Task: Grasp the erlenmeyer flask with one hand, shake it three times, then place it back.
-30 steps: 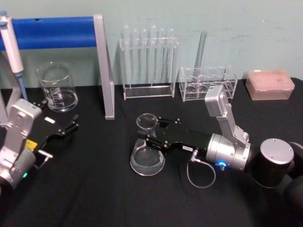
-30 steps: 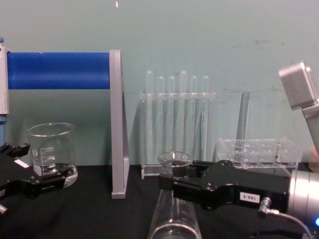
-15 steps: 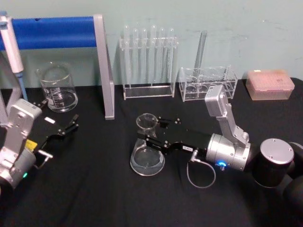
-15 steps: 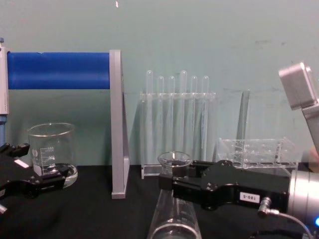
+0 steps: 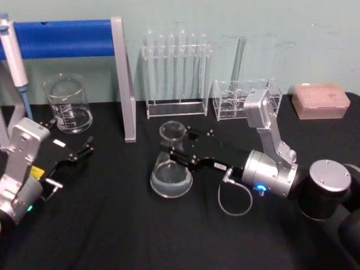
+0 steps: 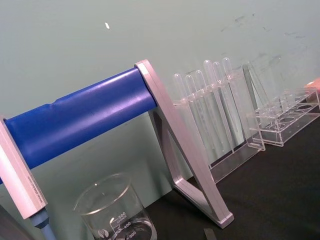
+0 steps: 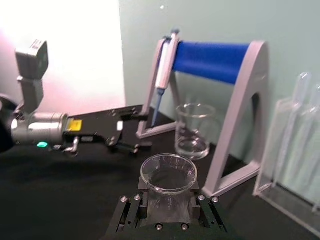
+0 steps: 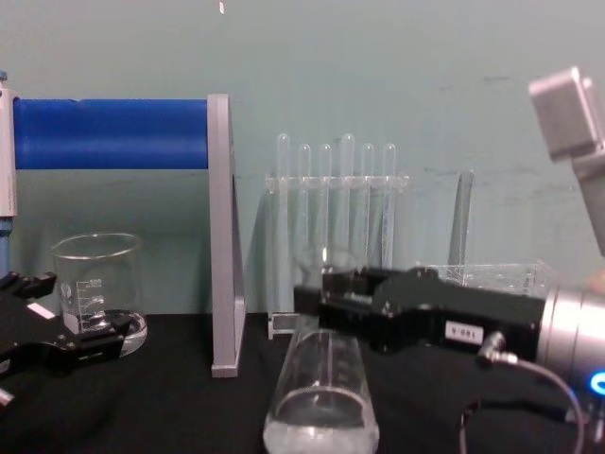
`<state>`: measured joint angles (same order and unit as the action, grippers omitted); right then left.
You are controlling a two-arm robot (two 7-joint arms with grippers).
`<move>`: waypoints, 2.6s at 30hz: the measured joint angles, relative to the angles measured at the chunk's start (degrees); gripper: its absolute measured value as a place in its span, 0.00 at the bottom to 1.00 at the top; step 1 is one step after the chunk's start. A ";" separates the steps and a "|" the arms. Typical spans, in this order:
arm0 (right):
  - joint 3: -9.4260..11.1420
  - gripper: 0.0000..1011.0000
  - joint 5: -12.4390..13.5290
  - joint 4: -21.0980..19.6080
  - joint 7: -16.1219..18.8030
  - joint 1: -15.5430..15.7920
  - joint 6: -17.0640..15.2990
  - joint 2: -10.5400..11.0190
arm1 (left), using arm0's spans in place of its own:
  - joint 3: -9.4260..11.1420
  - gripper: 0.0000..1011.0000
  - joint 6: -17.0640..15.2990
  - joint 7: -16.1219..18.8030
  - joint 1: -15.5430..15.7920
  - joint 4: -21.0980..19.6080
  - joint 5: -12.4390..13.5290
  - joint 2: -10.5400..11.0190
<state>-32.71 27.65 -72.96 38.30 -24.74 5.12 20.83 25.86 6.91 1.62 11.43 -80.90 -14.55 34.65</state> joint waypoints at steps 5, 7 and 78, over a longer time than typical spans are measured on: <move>1.39 0.44 -1.03 -3.86 -3.79 1.11 -0.66 0.53 | 0.00 0.99 0.00 0.00 0.00 0.00 0.00 0.00; 2.34 0.44 -1.43 -5.89 -5.97 1.92 -1.19 0.71 | 0.00 0.99 0.00 0.00 0.00 0.00 0.00 0.00; 2.98 0.44 -4.23 -11.96 -8.14 3.41 -2.87 -4.60 | 0.00 0.99 0.00 0.00 0.00 0.00 0.00 0.00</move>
<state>-29.73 23.42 -84.92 30.16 -21.33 2.26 16.24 25.86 6.91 1.62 11.43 -80.90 -14.55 34.65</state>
